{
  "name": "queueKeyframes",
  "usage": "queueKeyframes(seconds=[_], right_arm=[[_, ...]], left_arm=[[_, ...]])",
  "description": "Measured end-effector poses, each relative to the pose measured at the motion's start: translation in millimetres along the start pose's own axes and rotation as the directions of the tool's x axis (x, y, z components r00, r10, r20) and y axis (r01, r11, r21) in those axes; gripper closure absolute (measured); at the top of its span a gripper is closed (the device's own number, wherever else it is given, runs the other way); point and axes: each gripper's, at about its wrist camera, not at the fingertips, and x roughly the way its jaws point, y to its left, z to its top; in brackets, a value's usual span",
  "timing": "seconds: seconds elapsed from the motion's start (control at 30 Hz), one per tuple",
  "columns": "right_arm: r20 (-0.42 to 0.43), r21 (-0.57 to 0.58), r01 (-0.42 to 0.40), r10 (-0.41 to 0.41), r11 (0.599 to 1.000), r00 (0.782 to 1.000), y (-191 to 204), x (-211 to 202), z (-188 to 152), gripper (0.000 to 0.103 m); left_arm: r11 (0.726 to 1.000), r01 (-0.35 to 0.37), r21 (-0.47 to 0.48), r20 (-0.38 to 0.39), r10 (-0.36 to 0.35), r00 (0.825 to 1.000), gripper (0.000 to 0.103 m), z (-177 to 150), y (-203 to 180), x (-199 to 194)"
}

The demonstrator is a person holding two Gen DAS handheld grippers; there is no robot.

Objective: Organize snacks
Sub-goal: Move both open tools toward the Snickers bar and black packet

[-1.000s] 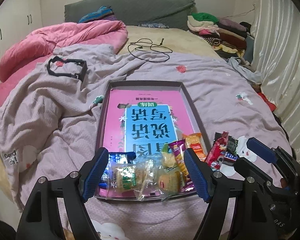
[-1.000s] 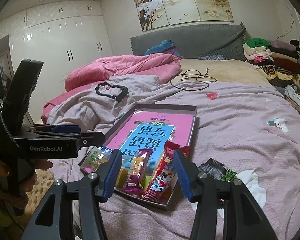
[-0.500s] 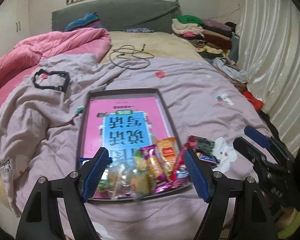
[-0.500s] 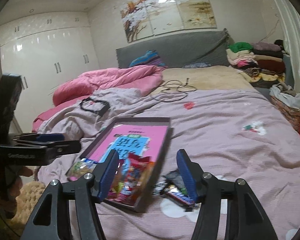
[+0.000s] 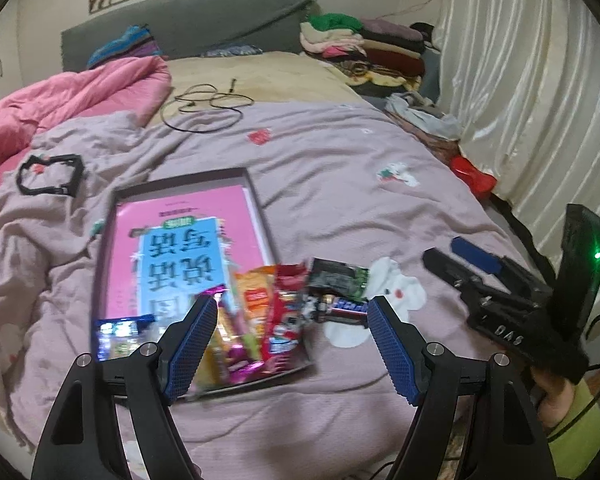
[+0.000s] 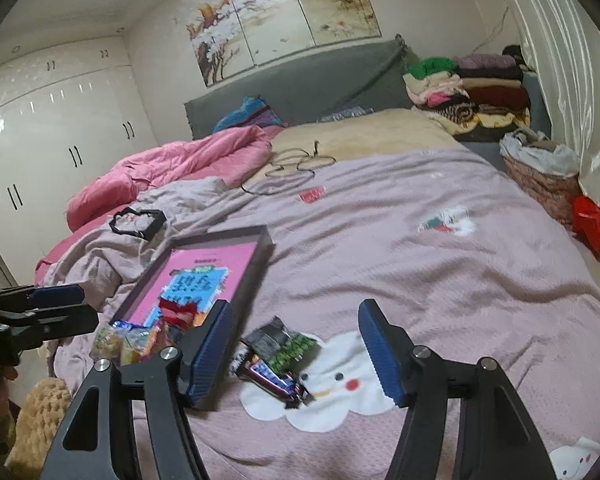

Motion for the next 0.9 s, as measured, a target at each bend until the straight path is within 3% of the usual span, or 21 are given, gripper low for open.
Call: queueKeyframes(seconds=[0.27, 0.63, 0.9], right_arm=[[-0.035, -0.045, -0.002, 0.001, 0.999, 0.999, -4, 4, -5, 0.038], [-0.078, -0.013, 0.088, -0.089, 0.996, 0.993, -43, 7, -9, 0.038], [-0.110, 0.010, 0.098, -0.097, 0.995, 0.989, -55, 12, -13, 0.038]], left_arm=[[0.998, 0.053, 0.026, -0.051, -0.052, 0.997, 0.024, 4, -28, 20], [0.991, 0.132, -0.014, -0.149, -0.133, 0.980, 0.024, 2, -56, 49], [0.993, 0.112, 0.023, -0.159, -0.107, 0.981, 0.025, 14, -67, 66]])
